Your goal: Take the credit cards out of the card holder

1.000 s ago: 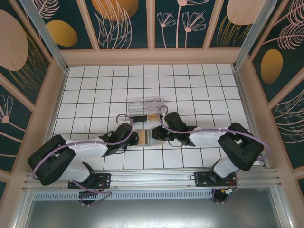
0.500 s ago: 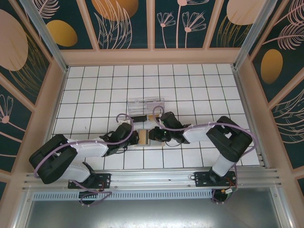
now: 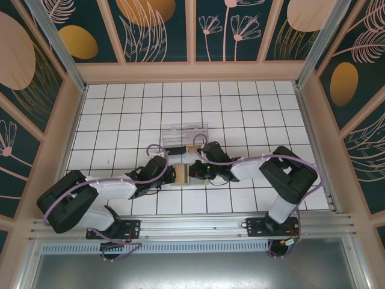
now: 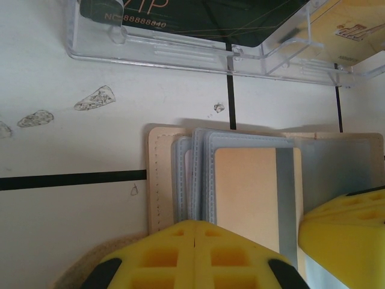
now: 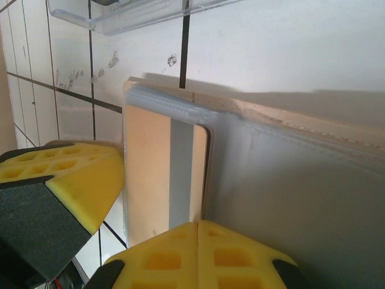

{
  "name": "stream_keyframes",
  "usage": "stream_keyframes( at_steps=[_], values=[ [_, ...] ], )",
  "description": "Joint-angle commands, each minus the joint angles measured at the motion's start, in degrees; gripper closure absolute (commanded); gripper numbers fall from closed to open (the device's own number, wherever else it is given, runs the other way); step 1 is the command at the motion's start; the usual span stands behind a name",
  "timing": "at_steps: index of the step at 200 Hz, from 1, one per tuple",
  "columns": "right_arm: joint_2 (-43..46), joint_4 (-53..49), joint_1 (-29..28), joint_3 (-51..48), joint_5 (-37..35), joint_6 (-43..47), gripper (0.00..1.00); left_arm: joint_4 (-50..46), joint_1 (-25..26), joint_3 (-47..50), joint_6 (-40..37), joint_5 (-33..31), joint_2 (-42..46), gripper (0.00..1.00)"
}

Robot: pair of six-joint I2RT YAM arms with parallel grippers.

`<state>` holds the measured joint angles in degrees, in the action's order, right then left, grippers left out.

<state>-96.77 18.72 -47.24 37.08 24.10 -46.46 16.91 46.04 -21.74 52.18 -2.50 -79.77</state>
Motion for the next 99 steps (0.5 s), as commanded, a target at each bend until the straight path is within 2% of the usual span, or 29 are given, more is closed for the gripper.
stream_keyframes(
  at_steps=[1, 99],
  values=[
    [0.46, 0.79, -0.39, 0.39, -0.1, 0.28, 1.0, -4.81, -0.16, 1.05, 0.91, -0.23, -0.39, 1.0],
    [5.3, -1.22, 2.15, -4.19, -1.27, 0.97, 1.0, -5.74, -0.17, 1.24, 0.99, -1.5, -0.43, 1.0]
  ],
)
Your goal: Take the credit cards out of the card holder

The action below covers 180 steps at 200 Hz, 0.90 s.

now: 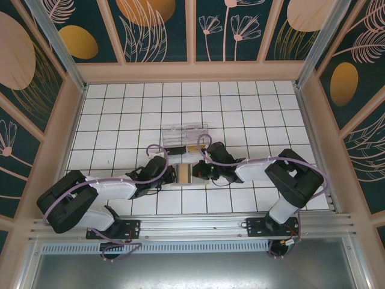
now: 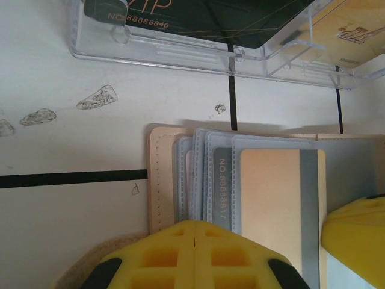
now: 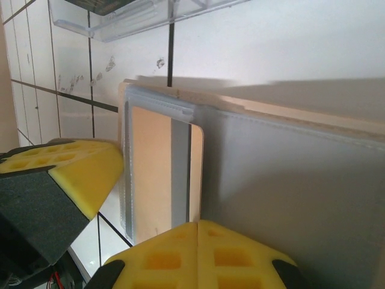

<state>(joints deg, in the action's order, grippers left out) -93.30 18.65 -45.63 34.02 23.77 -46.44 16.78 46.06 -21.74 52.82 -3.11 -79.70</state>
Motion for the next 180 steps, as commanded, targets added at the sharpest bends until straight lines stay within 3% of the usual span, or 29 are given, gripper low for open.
stream_keyframes(
  at_steps=[1, 83, 101, 121, 180],
  values=[
    [1.81, -1.2, 0.54, -1.14, -0.93, 0.93, 1.0, -5.61, -0.19, 1.25, 0.36, -0.91, -0.52, 1.0],
    [3.38, 0.09, 2.12, -3.1, 0.28, 1.34, 1.0, -5.45, -0.19, 1.21, 0.05, -0.58, -0.36, 1.0],
    [2.76, 1.58, 2.02, -2.78, 1.75, 1.24, 0.86, -5.1, -0.15, 1.0, -0.2, -0.16, -0.72, 1.0],
    [1.55, 2.3, 1.66, -2.22, 1.8, 1.02, 0.79, -4.78, -0.2, 0.88, -0.32, 0.21, -0.92, 1.0],
    [-1.89, 3.85, 0.46, 0.36, 2.66, 0.86, 0.76, -4.56, -0.17, 0.77, -0.4, 0.8, -1.24, 1.0]
  ],
)
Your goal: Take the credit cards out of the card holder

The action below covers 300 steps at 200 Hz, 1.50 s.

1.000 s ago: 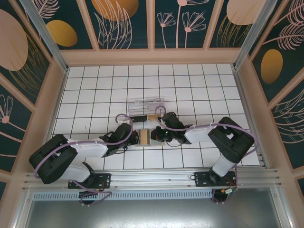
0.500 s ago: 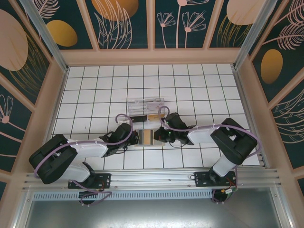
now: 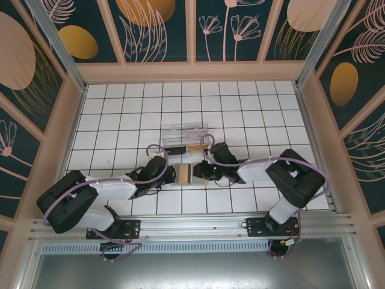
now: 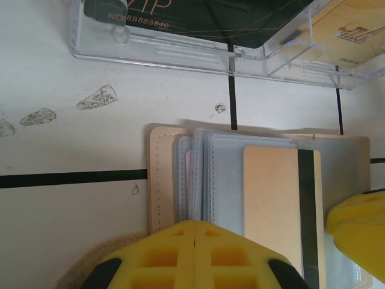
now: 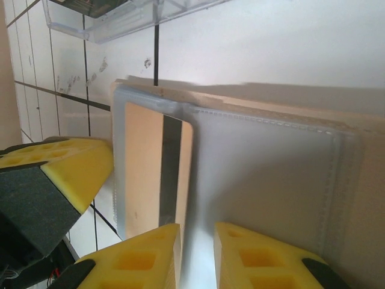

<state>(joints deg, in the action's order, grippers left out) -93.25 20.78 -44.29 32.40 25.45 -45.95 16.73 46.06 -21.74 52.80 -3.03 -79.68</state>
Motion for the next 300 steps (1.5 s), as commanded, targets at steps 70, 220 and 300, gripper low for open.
stream_keyframes(
  at_steps=[70, 220, 300],
  values=[
    [-4.83, 2.42, -1.5, 3.54, 1.5, 0.02, 0.78, -4.26, -0.18, 0.91, -0.34, 0.92, -1.27, 1.0],
    [3.17, 0.98, 5.55, -6.38, 2.68, 2.1, 0.98, -5.03, -0.21, 1.11, -0.66, 0.41, -0.79, 1.0],
    [12.29, -2.34, 10.72, -11.34, 3.24, 3.84, 0.99, -5.31, -0.18, 0.91, -0.76, 0.23, -0.48, 1.0]
  ],
)
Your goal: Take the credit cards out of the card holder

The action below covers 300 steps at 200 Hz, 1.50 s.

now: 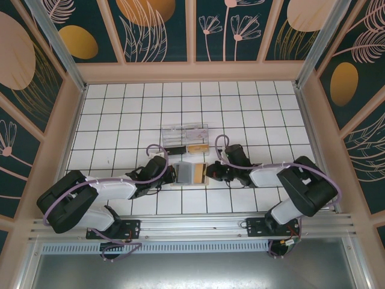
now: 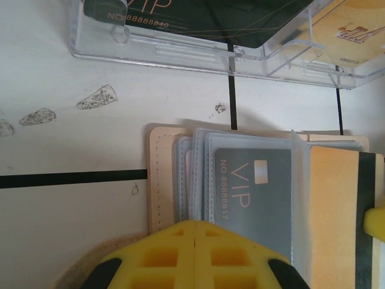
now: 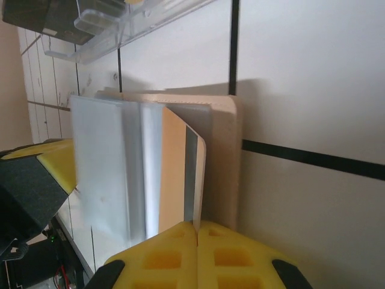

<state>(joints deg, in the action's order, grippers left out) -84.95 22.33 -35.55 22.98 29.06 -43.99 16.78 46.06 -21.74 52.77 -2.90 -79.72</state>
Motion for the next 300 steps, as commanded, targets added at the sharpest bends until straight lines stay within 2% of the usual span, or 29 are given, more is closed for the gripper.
stream_keyframes(
  at_steps=[1, 36, 87, 101, 117, 134, 141, 152, 160, 175, 183, 213, 236, 267, 300],
  values=[
    [4.21, -3.97, 2.07, -1.95, -0.34, 1.93, 0.99, -5.35, -0.18, 0.86, -0.79, 0.09, -0.43, 1.0],
    [11.93, -11.16, 2.36, 0.07, -3.5, 4.83, 1.0, -5.64, -0.18, 0.3, -0.83, -0.15, 0.27, 1.0],
    [19.45, -27.56, -3.04, 10.92, -15.72, 14.93, 1.0, -5.53, -0.18, -0.59, -1.49, -1.14, 7.38, 1.0],
    [19.13, -30.93, -4.84, 14.84, -18.74, 17.62, 1.0, -6.02, -0.19, -0.69, -1.83, -1.83, 10.94, 0.93],
    [18.35, -33.47, -7.29, 19.35, -21.9, 21.06, 1.0, -6.58, -0.17, -0.4, -1.93, -3.23, 15.66, 0.73],
    [17.13, -35.6, -9.7, 23.67, -26.4, 25.17, 1.0, -6.41, -0.18, 1.12, -1.5, -5.19, 21.3, 0.57],
    [16.57, -36.09, -10.86, 25.53, -28.69, 27.2, 1.0, -6.43, -0.18, 2.0, -1.37, -6.11, 23.81, 0.45],
    [15.6, -36.91, -12.47, 28.35, -32.3, 31.4, 1.0, -6.36, -0.18, 3.61, -1.01, -7.48, 27.71, 0.17],
    [14.81, -37.3, -13.32, 30.38, -34.07, 34.51, 1.0, -6.06, -0.18, 4.86, -0.87, -8.07, 30.18, 0.08],
    [13.24, -37.44, -14.3, 33.37, -34.62, 41.19, 1.0, -7.69, -0.18, 6.03, -1.06, -9.42, 33.81, 0.06],
    [12.36, -37.37, -14.78, 34.63, -35.8, 44.08, 1.0, -8.67, -0.18, 6.71, -0.97, -10.05, 35.47, 0.01],
    [8.86, -38.45, -16.41, 39.18, -37.35, 58.37, 1.0, -9.8, -0.18, 9.87, -0.96, -10.43, 41.38, 0.01],
    [4.67, -42.4, -17.43, 44.69, -38.29, 65.2, 1.0, -10.59, -0.18, 11.61, -1.5, -10.98, 45.12, 0.01],
    [-1.42, -48.16, -22.07, 50.18, -41.64, 76.85, 1.0, -15.11, -0.18, 12.07, -1.97, -12.93, 50.19, 0.01],
    [-8.88, -55.97, -24.07, 53.67, -44.88, 81.77, 1.0, -19.12, -0.18, 12.55, -2.76, -14.18, 56.27, 0.01]
  ],
)
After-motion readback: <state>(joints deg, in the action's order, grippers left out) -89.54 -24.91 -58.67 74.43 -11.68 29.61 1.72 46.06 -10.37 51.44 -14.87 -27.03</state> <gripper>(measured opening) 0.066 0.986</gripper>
